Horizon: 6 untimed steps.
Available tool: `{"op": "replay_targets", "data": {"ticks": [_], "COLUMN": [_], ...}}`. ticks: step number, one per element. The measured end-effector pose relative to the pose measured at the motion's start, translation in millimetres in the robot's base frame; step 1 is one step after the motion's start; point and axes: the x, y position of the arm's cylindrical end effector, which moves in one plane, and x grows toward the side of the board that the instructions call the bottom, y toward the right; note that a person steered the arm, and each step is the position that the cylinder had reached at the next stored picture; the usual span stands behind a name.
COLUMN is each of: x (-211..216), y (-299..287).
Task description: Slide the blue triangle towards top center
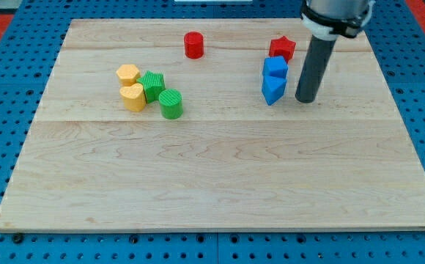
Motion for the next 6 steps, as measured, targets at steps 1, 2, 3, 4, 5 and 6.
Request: {"op": "replay_targets", "data": {"ticks": [1,2,3,4,5,6], "x": [-10,-5,-5,-5,-5,-12], "y": [-59,-83,-97,-121,-147,-165]}}
